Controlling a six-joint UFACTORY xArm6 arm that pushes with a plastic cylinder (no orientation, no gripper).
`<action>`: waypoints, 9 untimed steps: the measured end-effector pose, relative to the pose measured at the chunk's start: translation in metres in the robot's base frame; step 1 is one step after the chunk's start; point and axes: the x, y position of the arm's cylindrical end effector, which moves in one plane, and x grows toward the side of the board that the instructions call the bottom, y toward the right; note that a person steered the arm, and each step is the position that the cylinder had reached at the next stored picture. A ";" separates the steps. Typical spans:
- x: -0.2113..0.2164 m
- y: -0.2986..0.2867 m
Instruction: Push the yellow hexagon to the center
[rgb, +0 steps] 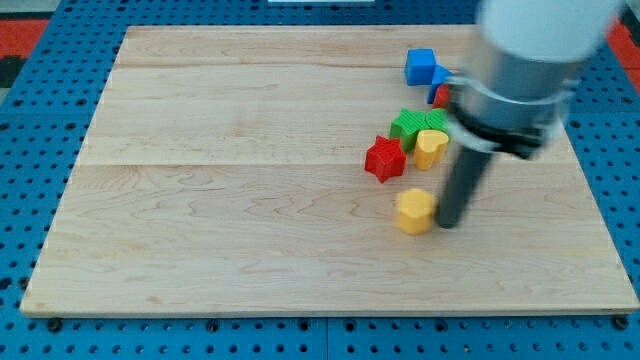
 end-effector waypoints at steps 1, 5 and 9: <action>-0.013 -0.096; -0.019 -0.143; -0.054 -0.159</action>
